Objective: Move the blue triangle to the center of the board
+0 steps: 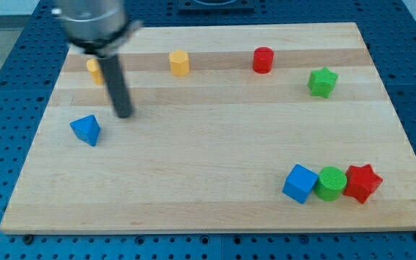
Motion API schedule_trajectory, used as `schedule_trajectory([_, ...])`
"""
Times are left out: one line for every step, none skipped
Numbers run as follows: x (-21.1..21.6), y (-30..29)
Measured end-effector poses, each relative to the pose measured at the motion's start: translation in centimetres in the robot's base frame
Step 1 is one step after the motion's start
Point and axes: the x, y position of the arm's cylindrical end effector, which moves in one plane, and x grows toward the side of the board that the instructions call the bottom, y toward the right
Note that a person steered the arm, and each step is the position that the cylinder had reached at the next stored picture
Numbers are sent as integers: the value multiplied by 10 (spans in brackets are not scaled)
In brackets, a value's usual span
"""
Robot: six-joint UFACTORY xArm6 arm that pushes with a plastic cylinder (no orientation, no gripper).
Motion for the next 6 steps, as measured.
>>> schedule_trajectory([32,-104])
schedule_trajectory([51,-106])
schedule_trajectory([53,-72])
schedule_trajectory([53,-73])
schedule_trajectory([53,-73])
schedule_trajectory([49,-73])
